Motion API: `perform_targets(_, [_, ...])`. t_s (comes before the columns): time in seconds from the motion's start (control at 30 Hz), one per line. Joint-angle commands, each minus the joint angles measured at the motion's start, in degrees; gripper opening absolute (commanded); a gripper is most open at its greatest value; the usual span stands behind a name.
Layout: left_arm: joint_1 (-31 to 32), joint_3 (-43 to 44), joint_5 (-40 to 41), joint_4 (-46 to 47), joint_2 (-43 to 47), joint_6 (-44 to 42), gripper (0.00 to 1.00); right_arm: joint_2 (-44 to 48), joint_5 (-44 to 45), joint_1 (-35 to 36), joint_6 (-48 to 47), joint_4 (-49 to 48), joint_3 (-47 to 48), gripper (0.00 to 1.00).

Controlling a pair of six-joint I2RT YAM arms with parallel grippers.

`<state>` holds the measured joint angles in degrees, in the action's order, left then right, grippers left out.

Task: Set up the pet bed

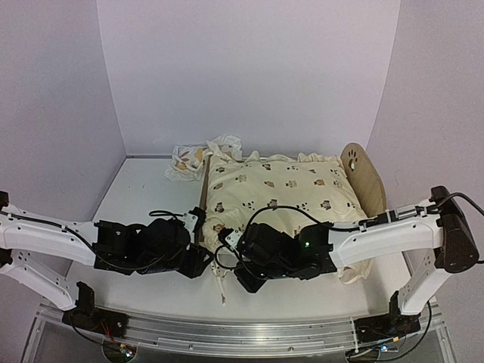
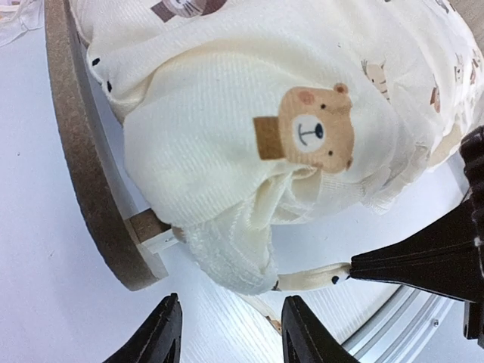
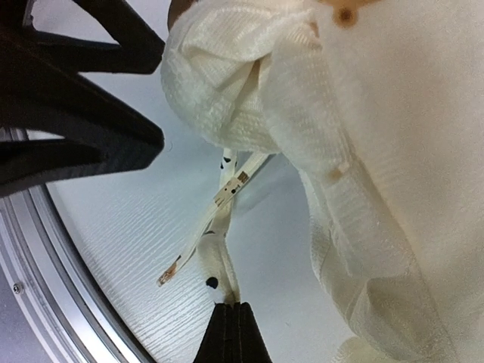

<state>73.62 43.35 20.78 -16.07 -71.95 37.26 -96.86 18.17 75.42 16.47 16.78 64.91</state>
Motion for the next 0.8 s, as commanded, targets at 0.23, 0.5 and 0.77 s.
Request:
perform_targets(0.23, [0.15, 1.89, 3.42, 5.47, -6.24, -0.01, 0.42, 4.16, 1.87, 0.25, -0.30, -1.49, 1.04, 0.00])
perform_targets(0.5, [0.20, 2.29, 5.88, 7.62, -10.36, 0.51, 0.36, 5.05, 0.53, 0.20, -0.05, -0.58, 0.85, 0.00])
perform_targets(0.77, [0.34, 4.46, 9.62, 8.17, -15.24, 0.75, 0.35, 4.96, -0.07, 0.21, -0.06, -0.44, 0.76, 0.00])
